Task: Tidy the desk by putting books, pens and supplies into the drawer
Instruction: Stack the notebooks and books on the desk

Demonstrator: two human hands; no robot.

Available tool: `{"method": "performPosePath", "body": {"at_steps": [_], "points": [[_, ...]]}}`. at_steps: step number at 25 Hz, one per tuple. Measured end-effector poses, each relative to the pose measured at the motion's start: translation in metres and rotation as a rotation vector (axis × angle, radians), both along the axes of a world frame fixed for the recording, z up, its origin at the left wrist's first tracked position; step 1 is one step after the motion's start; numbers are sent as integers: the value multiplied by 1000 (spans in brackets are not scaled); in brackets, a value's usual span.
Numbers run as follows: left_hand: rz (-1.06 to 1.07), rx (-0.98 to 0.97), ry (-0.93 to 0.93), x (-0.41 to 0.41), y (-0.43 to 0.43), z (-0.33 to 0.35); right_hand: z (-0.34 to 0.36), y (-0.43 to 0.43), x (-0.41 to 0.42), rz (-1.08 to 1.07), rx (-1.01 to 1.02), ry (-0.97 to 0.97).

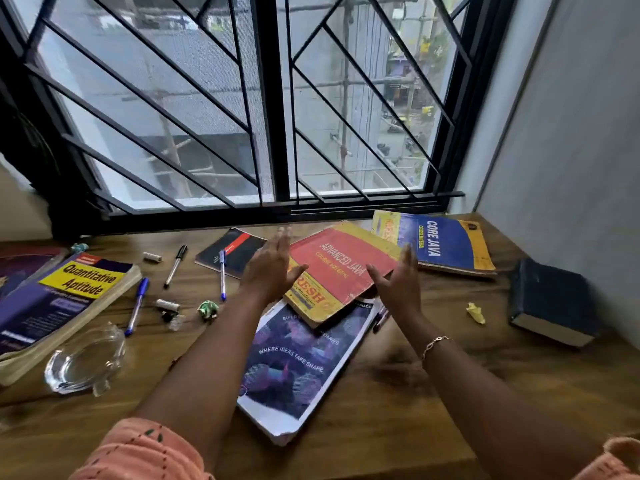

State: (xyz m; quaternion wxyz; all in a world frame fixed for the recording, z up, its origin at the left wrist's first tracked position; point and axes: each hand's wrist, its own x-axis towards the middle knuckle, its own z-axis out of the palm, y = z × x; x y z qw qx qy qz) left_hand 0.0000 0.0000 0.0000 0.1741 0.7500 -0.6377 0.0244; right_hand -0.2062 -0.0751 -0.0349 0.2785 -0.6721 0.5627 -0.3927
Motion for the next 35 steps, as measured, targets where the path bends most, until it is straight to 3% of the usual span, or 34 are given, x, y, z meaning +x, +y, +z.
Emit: {"method": "performPosePath", "body": {"at_steps": [6, 12, 16, 22, 26, 32, 35], "points": [[86, 138, 123, 2, -29, -9, -14, -26, 8, -155, 519, -582], [159, 285, 223, 28, -80, -22, -17, -44, 25, -163, 805, -909], [170, 312, 269, 35, -97, -37, -22, -56, 30, -224, 879, -940], [225, 275, 197, 42, -106, -51, -22, -63, 33, -275, 911, -890], [222, 293, 217, 52, -117, -60, -13, -55, 41, -149, 975, -884], [232, 290, 227, 64, -124, -64, -15, -61, 54, -131, 867, -797], [233, 271, 367, 67, -126, -63, -15, -68, 54, -142, 759, -772]]}}
